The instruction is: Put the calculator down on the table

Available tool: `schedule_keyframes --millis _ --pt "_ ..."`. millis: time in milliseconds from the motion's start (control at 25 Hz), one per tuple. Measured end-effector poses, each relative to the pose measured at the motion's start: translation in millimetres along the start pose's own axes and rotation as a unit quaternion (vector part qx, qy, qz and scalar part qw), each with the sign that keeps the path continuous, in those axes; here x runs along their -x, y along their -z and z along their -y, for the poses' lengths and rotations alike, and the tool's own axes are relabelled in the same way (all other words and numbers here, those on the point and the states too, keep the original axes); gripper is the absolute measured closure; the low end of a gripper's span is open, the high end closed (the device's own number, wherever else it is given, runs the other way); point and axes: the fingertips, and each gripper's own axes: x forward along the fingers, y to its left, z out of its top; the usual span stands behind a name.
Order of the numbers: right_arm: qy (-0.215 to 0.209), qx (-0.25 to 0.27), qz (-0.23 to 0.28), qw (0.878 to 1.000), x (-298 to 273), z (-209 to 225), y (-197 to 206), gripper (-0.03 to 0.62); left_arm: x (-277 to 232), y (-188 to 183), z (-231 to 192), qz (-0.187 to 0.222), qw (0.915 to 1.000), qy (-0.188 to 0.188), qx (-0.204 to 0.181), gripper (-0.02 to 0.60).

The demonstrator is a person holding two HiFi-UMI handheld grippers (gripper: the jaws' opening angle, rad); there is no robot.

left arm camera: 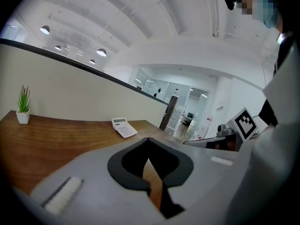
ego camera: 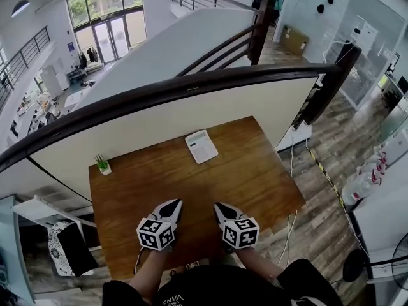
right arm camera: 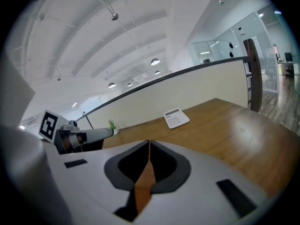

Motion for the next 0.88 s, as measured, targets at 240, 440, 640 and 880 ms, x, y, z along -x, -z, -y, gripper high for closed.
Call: schedule_keyframes --millis 240,440,640,880 --pt "0.013 -0.006 -0.001 1.0 16.4 -18.0 19.7 0.579 28.4 13.7 6.9 0.001 1.0 -0.002 -0.002 0.571" --pt "0.023 -0.007 0.002 1.0 22.6 -28.9 28.3 0.581 45.5 26.3 8.8 0.0 1.0 0.007 0.001 0.571" --pt "0.038 0.007 0.004 0.999 27.3 -37.9 34.0 0.582 55.3 29.1 9.3 0.004 0.9999 0.014 -0.002 0.571" --pt "0.046 0.017 0.007 0.999 29.2 -47.3 36.8 0.582 63.7 30.9 5.0 0.003 1.0 0.008 -0.004 0.571"
